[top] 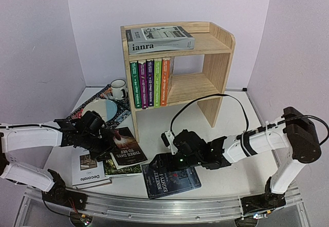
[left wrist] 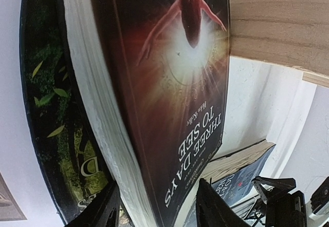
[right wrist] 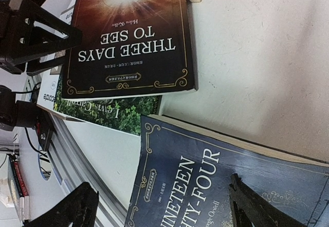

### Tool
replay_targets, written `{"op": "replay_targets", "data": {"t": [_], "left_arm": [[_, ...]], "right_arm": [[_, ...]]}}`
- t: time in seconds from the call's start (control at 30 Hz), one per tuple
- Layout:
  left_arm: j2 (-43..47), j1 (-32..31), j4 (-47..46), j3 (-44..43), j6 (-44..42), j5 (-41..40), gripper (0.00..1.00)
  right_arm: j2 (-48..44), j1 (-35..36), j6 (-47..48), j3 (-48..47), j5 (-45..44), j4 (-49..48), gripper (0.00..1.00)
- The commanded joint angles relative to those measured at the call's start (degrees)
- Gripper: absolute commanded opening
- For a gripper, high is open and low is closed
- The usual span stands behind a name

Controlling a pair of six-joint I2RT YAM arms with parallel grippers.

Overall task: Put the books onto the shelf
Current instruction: Hold the book from the book pile.

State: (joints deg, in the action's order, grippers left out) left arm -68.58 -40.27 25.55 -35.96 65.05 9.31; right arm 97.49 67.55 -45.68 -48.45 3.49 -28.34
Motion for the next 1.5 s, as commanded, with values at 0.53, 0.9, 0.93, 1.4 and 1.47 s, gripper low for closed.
{"op": "replay_targets", "data": {"t": [0.53,0.9,0.93,1.4,1.47], "left_arm": [[-1.4,0.3,-8.3,-1.8,-0.3,0.3,0.53],[3.7,0.3,-7.9,-1.3,1.2,-0.9,0.54],[4.0,0.3,-7.9,-1.4,1.3,-1.1,0.54],[3.6,0.3,-8.0,-2.5,0.3,-1.1,0.52],[4.0,0.3,-8.1,-2.8,0.2,-1.6,0.52]], "right_arm": [[-2.3,0.1,0.7,0.0,-0.5,0.3,0.89],[-1.2,0.1,0.7,-0.8,0.4,0.3,0.89],[-1.1,0.1,0.8,-1.0,0.6,0.3,0.89],[0.0,0.1,1.3,-2.5,1.6,0.5,0.9],[0.1,0.0,1.4,-2.7,1.7,0.7,0.9]]}}
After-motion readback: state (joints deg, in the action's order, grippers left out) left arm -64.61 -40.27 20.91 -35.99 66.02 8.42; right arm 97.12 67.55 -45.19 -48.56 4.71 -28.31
